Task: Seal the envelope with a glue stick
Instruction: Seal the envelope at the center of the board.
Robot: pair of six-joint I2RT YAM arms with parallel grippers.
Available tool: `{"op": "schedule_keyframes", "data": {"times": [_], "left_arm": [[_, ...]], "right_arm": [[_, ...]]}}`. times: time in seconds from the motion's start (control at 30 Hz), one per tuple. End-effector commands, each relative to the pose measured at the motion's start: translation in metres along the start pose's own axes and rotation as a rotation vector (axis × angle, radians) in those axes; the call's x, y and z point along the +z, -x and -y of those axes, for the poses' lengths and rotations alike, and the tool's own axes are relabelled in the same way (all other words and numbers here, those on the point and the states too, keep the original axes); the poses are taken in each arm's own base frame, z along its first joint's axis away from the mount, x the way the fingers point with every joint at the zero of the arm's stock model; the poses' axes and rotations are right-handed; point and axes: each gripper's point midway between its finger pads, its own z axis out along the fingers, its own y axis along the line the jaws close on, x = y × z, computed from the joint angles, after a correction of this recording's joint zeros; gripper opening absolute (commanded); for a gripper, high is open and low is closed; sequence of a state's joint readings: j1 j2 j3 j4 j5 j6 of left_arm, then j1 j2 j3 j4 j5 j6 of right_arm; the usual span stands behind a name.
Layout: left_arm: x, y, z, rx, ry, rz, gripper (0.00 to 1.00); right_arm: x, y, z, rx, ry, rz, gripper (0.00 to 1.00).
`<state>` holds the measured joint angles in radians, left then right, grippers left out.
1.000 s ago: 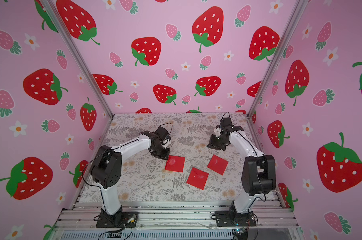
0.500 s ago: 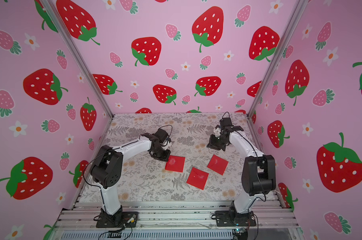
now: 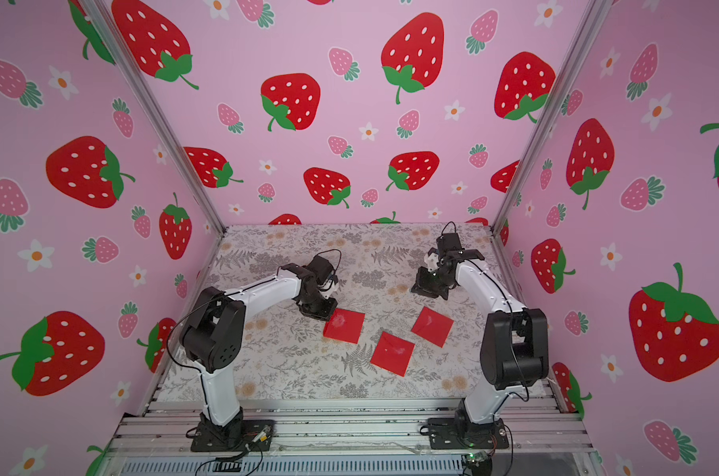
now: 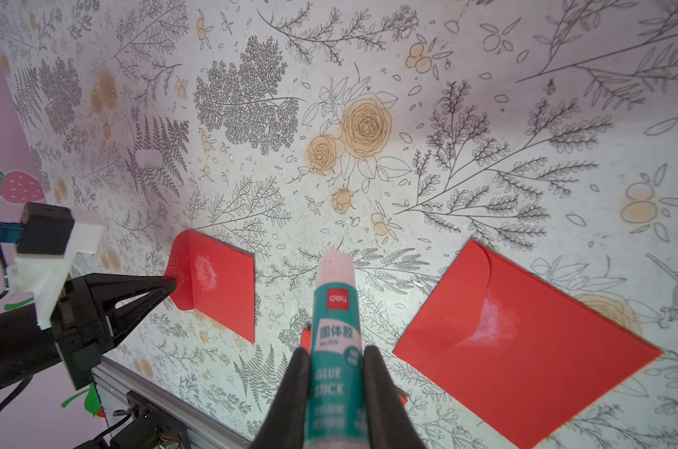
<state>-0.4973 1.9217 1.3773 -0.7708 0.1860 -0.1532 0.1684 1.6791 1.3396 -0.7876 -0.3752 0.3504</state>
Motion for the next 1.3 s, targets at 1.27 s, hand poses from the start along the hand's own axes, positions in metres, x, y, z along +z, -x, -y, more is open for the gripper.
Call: {"op": "schedule_keyframes", "data": {"times": [1.27], "left_arm": [[0.022, 0.011, 0.022, 0.063, 0.059, -0.06, 0.03]], "right_arm": [[0.019, -0.024, -0.014, -0.06, -0.03, -0.108, 0.0]]}}
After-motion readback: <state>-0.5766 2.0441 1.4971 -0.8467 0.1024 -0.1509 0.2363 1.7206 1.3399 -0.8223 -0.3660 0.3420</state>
